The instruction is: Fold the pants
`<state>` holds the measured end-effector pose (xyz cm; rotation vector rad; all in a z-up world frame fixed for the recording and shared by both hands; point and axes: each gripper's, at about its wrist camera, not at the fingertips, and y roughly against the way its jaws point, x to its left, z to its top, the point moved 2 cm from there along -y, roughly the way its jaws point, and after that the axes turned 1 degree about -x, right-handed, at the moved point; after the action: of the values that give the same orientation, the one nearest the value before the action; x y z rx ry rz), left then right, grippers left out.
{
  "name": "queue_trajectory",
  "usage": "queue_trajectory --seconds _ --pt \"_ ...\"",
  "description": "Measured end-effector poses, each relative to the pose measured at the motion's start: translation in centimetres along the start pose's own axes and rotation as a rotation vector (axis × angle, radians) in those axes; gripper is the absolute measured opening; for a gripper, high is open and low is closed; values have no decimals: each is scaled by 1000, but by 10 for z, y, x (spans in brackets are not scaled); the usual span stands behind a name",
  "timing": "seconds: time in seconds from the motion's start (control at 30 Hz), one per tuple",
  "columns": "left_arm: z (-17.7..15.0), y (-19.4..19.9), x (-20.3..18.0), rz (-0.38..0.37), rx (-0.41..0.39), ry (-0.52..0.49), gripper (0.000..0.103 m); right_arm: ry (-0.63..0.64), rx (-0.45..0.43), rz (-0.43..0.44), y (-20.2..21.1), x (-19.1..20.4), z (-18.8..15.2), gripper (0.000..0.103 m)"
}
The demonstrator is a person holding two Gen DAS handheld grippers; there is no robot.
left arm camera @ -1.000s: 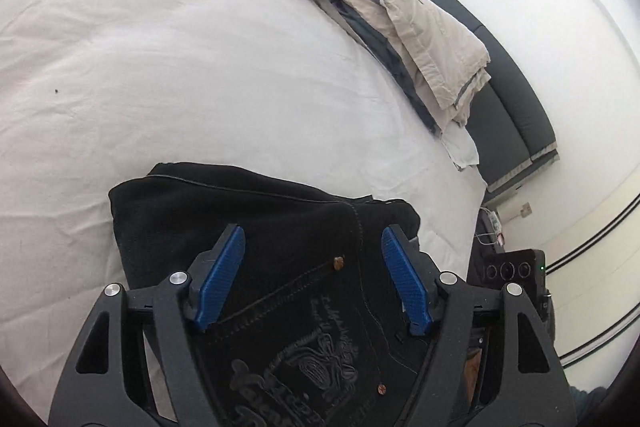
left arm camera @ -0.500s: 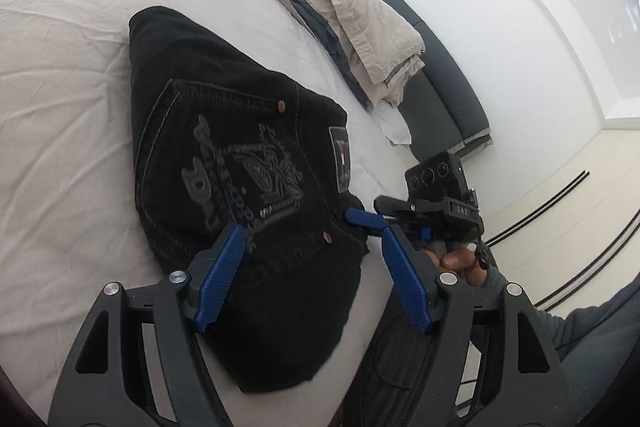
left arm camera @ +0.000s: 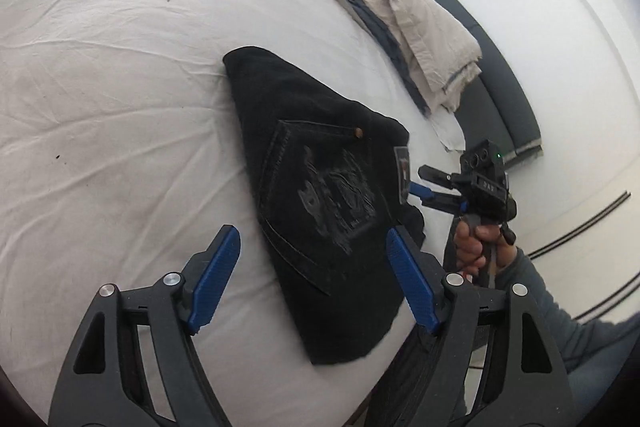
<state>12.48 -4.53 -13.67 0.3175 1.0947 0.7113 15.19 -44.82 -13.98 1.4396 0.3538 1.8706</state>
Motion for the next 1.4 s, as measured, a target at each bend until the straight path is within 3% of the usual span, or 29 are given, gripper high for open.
queue_trajectory --seconds 0.13,0.23,0.3,0.33,0.53,0.73,0.9,1.03,1.2,1.3,1.37,1.4 --pt "14 -34 12 78 95 53 75 -23 44 6 -26 -10 5 66" --pt "21 -45 12 100 96 68 73 -4 57 9 -35 -2 5 65" --pt "29 -54 6 104 110 65 60 20 74 -15 -41 3 5 64" --pt "31 -60 5 122 132 64 45 31 79 -34 -42 7 3 60" --pt "36 -62 -1 182 141 34 30 91 64 -157 -37 24 2 32" --pt "45 -38 -16 177 105 16 22 177 6 -220 -23 63 0 20" --pt "74 6 -20 196 28 -23 21 237 -48 -166 -14 105 13 20" --pt "108 38 -3 239 -16 -37 21 255 -55 -130 -34 124 35 20" --pt "134 50 43 314 -15 -14 21 192 -22 -72 -81 122 52 20" --pt "133 46 77 311 7 12 22 140 -13 -65 -108 108 53 20" --pt "126 44 95 295 4 18 29 92 -14 -53 -117 92 52 29" --pt "125 44 101 291 -4 22 32 59 -9 -43 -120 83 51 42"
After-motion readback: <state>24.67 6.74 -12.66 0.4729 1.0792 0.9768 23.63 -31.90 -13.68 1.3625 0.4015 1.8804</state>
